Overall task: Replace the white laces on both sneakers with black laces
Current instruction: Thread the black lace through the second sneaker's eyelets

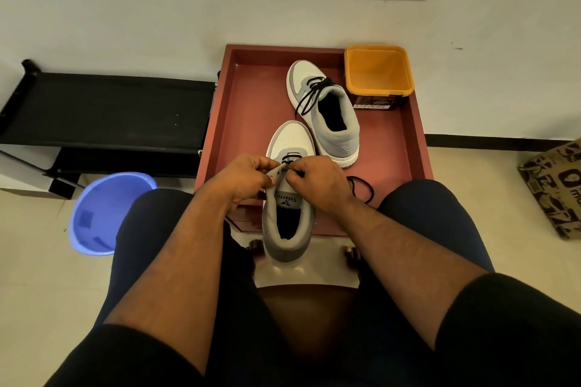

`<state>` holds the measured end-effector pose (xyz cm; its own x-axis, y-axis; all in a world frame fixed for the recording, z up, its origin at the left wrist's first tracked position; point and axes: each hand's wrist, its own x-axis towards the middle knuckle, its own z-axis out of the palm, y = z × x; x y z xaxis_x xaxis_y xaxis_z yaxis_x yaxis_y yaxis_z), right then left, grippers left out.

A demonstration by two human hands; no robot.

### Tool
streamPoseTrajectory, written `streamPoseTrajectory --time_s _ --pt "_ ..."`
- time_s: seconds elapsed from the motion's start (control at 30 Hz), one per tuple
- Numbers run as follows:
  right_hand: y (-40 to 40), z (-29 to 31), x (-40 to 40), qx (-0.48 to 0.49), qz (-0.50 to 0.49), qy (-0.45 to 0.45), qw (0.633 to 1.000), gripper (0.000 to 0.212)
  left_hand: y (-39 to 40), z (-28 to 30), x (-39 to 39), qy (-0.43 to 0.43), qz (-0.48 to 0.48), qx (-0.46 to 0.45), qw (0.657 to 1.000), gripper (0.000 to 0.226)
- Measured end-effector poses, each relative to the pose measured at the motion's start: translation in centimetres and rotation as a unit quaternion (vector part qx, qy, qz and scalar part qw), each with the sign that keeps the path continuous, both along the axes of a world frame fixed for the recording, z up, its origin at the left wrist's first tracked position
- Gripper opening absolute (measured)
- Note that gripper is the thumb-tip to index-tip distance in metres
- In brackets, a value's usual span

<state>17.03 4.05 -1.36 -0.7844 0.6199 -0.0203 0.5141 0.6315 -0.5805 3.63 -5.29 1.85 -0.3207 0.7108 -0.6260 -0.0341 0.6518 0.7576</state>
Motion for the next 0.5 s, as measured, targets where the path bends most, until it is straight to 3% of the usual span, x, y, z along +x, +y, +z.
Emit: streamPoseTrajectory --time_s 0.17,0.3,0.5 --pt "-0.3 -0.4 -0.3 -0.025 -0.031 0.011 0.999 0.027 -0.1 0.1 0.0 -0.008 0.003 -0.005 1.000 0.030" --pt "-0.2 -0.6 -0.5 -0.083 -0.019 -0.007 0.996 0.025 0.1 0.1 0.4 -0.020 0.093 -0.010 0.995 0.020" --pt "-1.0 -0.6 -0.8 -0.062 -0.045 -0.017 0.997 0.025 1.4 -1.5 2.3 0.040 0.169 0.013 0.985 0.012"
